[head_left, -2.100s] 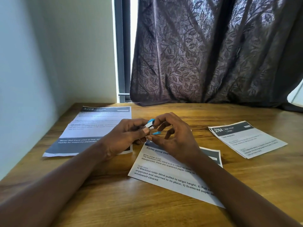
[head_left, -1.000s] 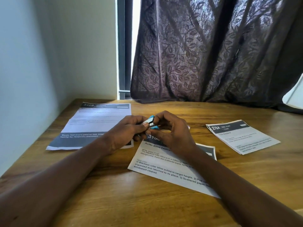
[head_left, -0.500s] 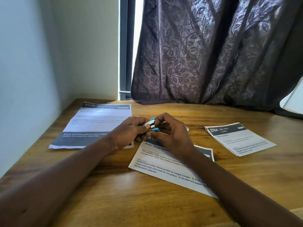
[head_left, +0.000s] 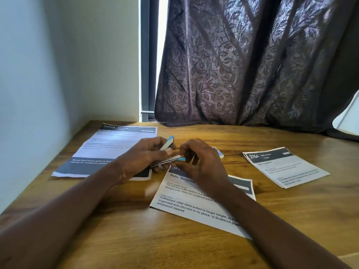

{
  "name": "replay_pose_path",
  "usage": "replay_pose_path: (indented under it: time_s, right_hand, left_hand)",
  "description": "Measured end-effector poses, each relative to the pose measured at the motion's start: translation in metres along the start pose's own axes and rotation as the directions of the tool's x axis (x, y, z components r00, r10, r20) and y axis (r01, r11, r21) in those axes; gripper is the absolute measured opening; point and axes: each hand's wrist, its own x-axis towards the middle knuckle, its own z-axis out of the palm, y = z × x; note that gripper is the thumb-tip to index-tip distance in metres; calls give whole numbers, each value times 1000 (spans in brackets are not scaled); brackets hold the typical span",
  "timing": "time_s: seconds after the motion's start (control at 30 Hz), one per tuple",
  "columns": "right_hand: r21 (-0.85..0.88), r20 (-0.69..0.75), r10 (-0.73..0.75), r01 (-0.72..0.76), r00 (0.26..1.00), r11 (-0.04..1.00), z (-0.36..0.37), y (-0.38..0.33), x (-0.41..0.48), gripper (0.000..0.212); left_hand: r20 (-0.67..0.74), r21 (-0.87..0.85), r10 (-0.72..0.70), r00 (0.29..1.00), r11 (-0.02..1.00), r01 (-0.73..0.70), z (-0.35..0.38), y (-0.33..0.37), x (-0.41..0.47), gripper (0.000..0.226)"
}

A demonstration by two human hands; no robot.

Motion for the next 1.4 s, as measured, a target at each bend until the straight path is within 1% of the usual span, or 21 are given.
replay_pose_path:
  time_s: [0.07, 0.13, 0.2, 0.23, 0.27, 0.33, 0.37, 0.4, 0.47, 0.5, 0.57, 0.67, 0.77, 0.87, 0.97, 1.07, 1.13, 1.27, 1.4]
  right_hand:
    - [-1, -11, 1, -1, 1000, 1000, 0, 0, 0, 28]
    - [-6, -15, -4, 4, 1000, 1000, 0, 0, 0, 30]
    - [-37, -1, 33, -33, 999, 999, -1, 1, -1, 35]
    - [-89, 25, 77, -74, 997, 993, -2, 1, -1, 41]
    - [-178, 67, 132, -118, 989, 977, -3, 3, -1, 48]
    - [-396, 164, 257, -175, 952, 901, -5, 7, 0, 60]
    - [-468, 197, 311, -190, 930, 863, -5, 8, 0, 64]
    - [-504, 212, 342, -197, 915, 841, -5, 8, 1, 61]
    - [-511, 213, 335, -188, 918, 839, -4, 8, 1, 43]
    - [-512, 215, 314, -167, 925, 843, -4, 6, 2, 38]
    - [-527, 234, 300, -139, 925, 839, -5, 3, 2, 36]
    - [-549, 245, 307, -129, 920, 826, -5, -1, 2, 36]
    - [-541, 238, 305, -135, 922, 830, -5, -2, 0, 38]
    - [-491, 235, 297, -150, 925, 858, -5, -2, -1, 38]
    - [-453, 231, 253, -126, 939, 882, -5, 2, -2, 33]
    - [-381, 195, 243, -155, 950, 912, -6, 4, -3, 27]
    - [-358, 178, 252, -176, 951, 917, -8, 5, -4, 26]
    - [-334, 154, 241, -179, 958, 926, -10, 4, -3, 25]
    - [-336, 142, 205, -147, 969, 930, -11, 1, -3, 27]
  left_hand:
    - [34, 61, 16, 999, 998, -18, 1, 0, -1, 22]
    - [30, 73, 4, 1000, 997, -6, 1, -1, -1, 20]
    - [18, 78, 12, 1000, 997, -13, 0, -2, 0, 17]
    - [6, 96, 17, 1000, 995, -17, -1, -1, 1, 16]
    - [-12, 126, 20, 1000, 992, -18, -1, -1, 1, 15]
    - [-51, 221, 37, 998, 975, -25, -1, 2, 1, 15]
    - [-70, 283, 52, 996, 959, -30, -1, 3, 1, 16]
    - [-84, 355, 70, 994, 934, -35, -2, 3, 1, 16]
    - [-84, 505, 104, 991, 862, -48, -4, 2, 0, 15]
    - [-81, 570, 117, 990, 820, -50, -5, 2, -1, 16]
    - [-83, 647, 119, 989, 761, -37, -5, 2, 0, 17]
    - [-90, 695, 115, 989, 719, -21, -7, 2, 1, 13]
    - [-57, 757, 122, 991, 652, -37, -12, 1, 1, 13]
    - [-19, 787, 105, 994, 614, -50, -13, 2, -1, 16]
    - [0, 805, 127, 992, 588, -75, -14, 2, -2, 19]
    - [9, 802, 136, 991, 590, -89, -15, 2, -2, 18]
    - [15, 784, 130, 991, 614, -92, -14, 3, -3, 19]
    - [9, 702, 131, 991, 705, -99, -15, 3, -2, 18]
    - [61, 590, 27, 998, 805, -58, -13, 2, 0, 15]
